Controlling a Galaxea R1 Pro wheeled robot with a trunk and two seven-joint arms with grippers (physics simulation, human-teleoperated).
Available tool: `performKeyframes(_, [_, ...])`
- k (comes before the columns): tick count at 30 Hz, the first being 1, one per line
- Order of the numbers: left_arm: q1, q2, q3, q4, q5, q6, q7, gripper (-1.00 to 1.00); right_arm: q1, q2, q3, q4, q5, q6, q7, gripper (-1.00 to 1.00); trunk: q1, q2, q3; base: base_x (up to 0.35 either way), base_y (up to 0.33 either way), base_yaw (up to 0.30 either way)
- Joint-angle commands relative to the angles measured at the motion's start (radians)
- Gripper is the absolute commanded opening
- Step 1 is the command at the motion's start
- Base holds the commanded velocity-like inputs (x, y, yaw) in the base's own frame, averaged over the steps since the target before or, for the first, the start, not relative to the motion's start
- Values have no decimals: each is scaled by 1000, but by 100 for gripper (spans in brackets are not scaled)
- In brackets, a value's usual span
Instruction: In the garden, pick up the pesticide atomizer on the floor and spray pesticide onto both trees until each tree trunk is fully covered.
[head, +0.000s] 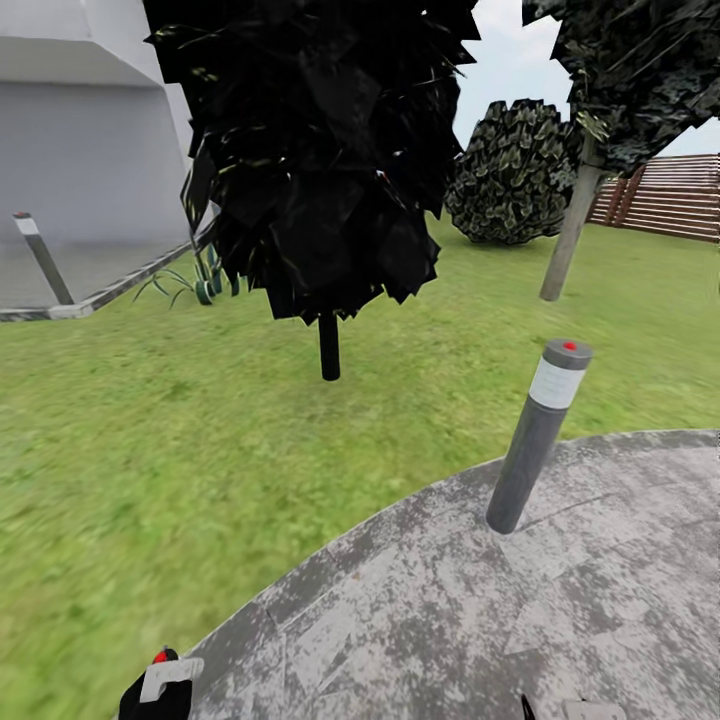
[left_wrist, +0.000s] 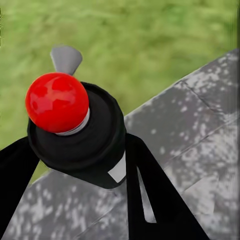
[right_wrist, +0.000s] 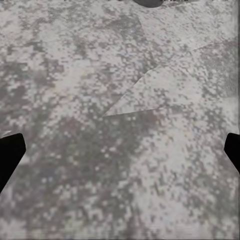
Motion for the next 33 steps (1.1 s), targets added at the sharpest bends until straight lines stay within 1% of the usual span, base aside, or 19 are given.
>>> performKeyframes(1, [0, 0, 4, 1, -7, -4, 1, -100, -1, 1, -5, 2, 10, -3, -1, 100, -1, 0, 4, 0, 0, -27])
performKeyframes(14, [0, -2, 2, 3, -7, -3, 1, -100, -1, 1, -5, 4, 10, -3, 0, 100, -6, 3, 55, 0, 0, -5])
performKeyframes(20, [0, -3, 2, 4, -10, -3, 1, -100, -1, 1, -5, 4, 10, -3, 0, 100, -29, 45, 74, 0, 0, 62])
performKeyframes(33, [0, -6, 1, 6, -15, -2, 1, -100, -1, 1, -5, 4, 10, -3, -1, 100, -79, 136, 115, 0, 0, 258])
